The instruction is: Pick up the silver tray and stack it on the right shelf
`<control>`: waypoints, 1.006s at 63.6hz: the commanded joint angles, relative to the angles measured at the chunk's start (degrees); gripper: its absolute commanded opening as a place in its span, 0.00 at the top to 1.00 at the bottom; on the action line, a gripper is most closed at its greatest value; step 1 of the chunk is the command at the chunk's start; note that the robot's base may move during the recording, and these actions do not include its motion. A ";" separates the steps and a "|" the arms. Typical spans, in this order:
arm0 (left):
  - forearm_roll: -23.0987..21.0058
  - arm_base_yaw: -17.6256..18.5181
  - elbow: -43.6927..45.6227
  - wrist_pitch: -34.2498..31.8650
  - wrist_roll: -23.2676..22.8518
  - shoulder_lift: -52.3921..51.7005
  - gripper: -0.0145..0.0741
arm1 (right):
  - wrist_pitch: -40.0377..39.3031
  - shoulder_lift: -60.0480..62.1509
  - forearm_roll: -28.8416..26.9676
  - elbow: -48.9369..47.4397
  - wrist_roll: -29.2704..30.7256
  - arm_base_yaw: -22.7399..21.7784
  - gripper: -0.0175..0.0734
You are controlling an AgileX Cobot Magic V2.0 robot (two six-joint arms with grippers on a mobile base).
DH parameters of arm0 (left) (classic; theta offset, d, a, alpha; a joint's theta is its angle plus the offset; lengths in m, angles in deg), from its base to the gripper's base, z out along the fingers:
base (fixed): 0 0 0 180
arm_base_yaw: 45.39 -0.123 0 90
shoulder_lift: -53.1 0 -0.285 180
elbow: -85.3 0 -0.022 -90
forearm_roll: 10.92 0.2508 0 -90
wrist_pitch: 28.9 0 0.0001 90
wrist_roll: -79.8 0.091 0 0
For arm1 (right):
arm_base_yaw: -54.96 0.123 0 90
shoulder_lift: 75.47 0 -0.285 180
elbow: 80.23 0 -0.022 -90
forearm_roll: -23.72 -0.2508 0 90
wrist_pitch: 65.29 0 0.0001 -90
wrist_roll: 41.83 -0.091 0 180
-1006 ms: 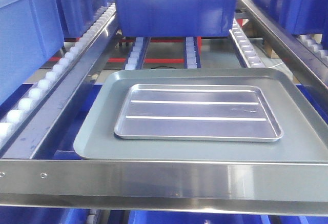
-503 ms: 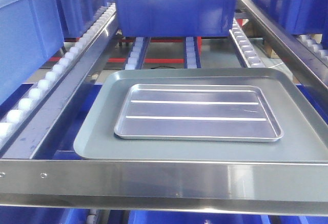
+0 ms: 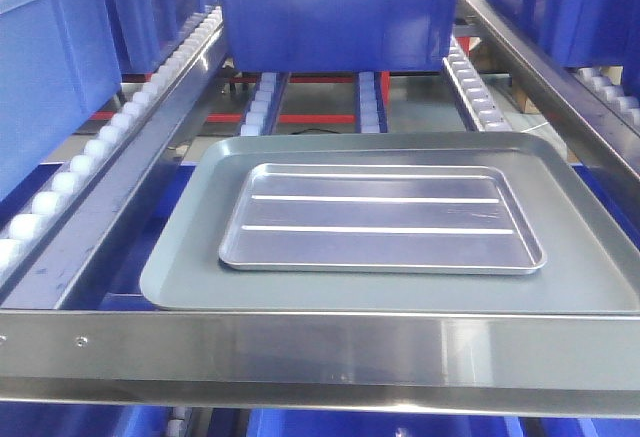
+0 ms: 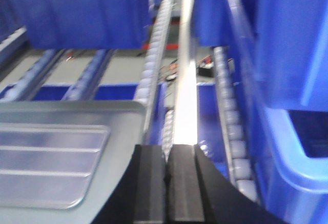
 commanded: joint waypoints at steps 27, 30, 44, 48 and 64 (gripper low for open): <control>-0.49 -0.07 -1.14 -5.43 -0.07 -0.74 0.94 | -21.23 1.71 -0.44 10.32 1.12 -1.84 0.75; -0.49 -0.07 -1.14 -5.43 -0.07 -0.74 0.94 | -21.23 1.71 -0.44 10.32 1.12 -1.84 0.75; -0.49 -0.07 -1.14 -5.43 -0.07 -0.74 0.94 | -21.23 1.71 -0.44 10.32 1.12 -1.84 0.75; -0.49 -0.07 -1.14 -5.43 -0.07 -0.74 0.94 | -21.23 1.71 -0.44 10.32 1.12 -1.84 0.75; -0.49 -0.07 -1.14 -5.43 -0.07 -0.74 0.94 | -21.23 1.71 -0.44 10.32 1.12 -1.84 0.75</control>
